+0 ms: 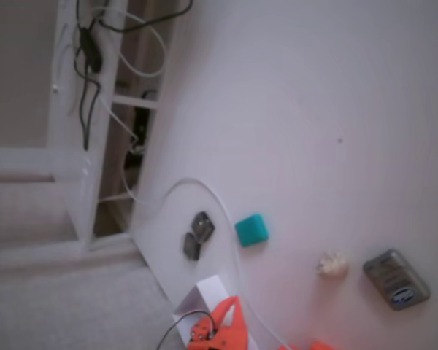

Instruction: Grasp the green cube and put it in the bin.

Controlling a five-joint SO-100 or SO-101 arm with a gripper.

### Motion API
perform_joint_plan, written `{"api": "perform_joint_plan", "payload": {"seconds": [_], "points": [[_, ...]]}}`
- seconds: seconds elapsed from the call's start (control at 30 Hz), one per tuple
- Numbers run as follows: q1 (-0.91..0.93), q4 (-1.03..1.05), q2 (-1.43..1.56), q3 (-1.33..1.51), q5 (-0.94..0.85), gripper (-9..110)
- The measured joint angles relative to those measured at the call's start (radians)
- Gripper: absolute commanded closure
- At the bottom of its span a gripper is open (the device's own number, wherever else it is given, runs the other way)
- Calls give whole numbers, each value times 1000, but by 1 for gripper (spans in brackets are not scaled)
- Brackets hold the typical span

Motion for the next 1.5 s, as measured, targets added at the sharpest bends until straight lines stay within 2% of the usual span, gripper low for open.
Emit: {"api": "perform_joint_plan", "payload": {"seconds": [0.63,0.77,0.87,0.97,1.1,1.33,1.5], "points": [[-95,5,0,0,-89,110],[-94,-94,-17,-66,-86,109],[-91,-166,-156,-229,-58,109],[-86,-149,-376,-462,-40,106],[-40,-2,-739,-844,15,77],[135,224,-1296,-1440,106,66],[291,357,-1626,-1526,112,65]]}}
